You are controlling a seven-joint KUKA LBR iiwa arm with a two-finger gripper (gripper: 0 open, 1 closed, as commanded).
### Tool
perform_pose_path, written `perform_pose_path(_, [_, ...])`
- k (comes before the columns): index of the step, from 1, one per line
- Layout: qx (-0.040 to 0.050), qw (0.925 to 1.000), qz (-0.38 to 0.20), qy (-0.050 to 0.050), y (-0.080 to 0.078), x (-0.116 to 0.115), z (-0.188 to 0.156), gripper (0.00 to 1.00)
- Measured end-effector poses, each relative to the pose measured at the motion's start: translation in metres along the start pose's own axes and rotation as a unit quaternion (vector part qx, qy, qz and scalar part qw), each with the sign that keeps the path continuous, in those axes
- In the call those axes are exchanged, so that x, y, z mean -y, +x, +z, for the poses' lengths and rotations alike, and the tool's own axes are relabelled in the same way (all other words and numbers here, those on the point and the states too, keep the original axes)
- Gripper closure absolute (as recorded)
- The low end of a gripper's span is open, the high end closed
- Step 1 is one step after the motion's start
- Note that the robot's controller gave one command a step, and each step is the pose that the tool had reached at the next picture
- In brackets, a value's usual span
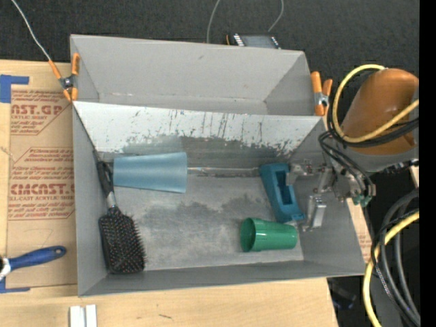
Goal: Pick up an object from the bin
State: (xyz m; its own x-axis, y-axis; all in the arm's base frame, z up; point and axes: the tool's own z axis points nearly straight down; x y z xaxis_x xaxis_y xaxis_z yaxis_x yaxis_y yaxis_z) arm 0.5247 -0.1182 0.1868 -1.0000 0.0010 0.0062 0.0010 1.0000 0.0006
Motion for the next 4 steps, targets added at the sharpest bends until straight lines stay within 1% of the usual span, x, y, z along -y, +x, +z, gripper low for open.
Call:
perform_pose_path(1, [-0.0026, 0.9936, -0.113, -0.002, 0.003, -0.068, 0.096, 0.0])
perform_pose_path(2, [-0.0041, 0.9938, -0.111, -0.001, 0.004, -0.067, 0.094, 1.0])
perform_pose_path(3, [-0.0011, 0.9937, -0.112, -0.001, -0.023, -0.064, 0.042, 1.0])
perform_pose_path(4, [0.0034, 0.9964, -0.085, 0.0, 0.007, -0.068, -0.05, 1.0])
